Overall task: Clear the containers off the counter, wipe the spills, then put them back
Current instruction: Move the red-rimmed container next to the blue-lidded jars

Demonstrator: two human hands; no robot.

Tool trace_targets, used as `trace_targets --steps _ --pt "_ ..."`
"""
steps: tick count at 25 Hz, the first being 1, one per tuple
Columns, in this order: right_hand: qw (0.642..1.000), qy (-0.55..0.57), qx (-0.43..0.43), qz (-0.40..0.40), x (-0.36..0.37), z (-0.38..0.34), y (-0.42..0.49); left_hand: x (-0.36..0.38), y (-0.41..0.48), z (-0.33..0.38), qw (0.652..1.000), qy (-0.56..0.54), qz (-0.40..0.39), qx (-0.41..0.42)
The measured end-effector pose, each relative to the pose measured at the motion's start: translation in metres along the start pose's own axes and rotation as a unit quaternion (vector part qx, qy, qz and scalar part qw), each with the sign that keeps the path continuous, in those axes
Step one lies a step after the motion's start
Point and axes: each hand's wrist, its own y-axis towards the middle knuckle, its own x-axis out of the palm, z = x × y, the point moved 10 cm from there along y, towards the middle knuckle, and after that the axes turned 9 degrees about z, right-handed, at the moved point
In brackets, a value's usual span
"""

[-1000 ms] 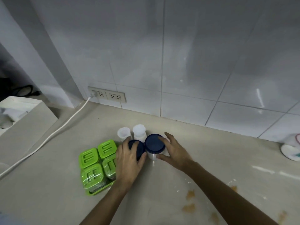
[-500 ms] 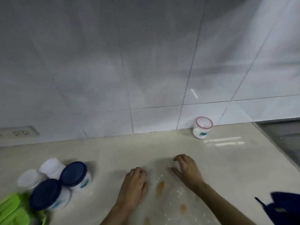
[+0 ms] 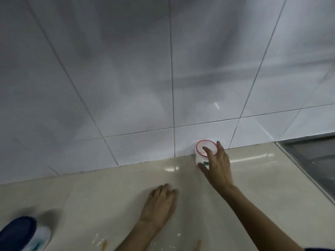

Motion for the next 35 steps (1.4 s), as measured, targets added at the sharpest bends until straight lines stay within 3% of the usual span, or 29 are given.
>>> trace_targets --steps 4,8,13,17,27,31,35 --pt "0.994 0.081 0.062 -0.029 0.034 0.019 0.020 0.021 0.002 -0.006 1.000 0.010 0.016 -0.004" --pt "0.991 0.125 0.044 0.023 0.032 0.025 0.017 0.034 -0.009 -0.010 0.999 0.049 0.012 -0.015" --pt "0.989 0.142 0.034 0.027 0.021 -0.011 -0.004 0.027 -0.010 -0.018 0.998 0.064 0.021 -0.015" --pt "0.981 0.186 -0.052 -0.014 0.016 -0.092 -0.048 -0.006 -0.059 -0.050 0.996 0.044 0.060 -0.058" --pt "0.917 0.316 -0.126 -0.208 0.050 -0.328 -0.228 -0.065 -0.379 -0.190 0.940 0.063 0.066 -0.328" --pt "0.895 0.350 -0.142 -0.239 0.066 -0.406 -0.288 -0.061 -0.446 -0.203 0.928 0.053 0.071 -0.362" --pt "0.899 0.340 -0.141 -0.238 0.087 -0.446 -0.322 -0.067 -0.469 -0.208 0.923 0.051 0.112 -0.364"
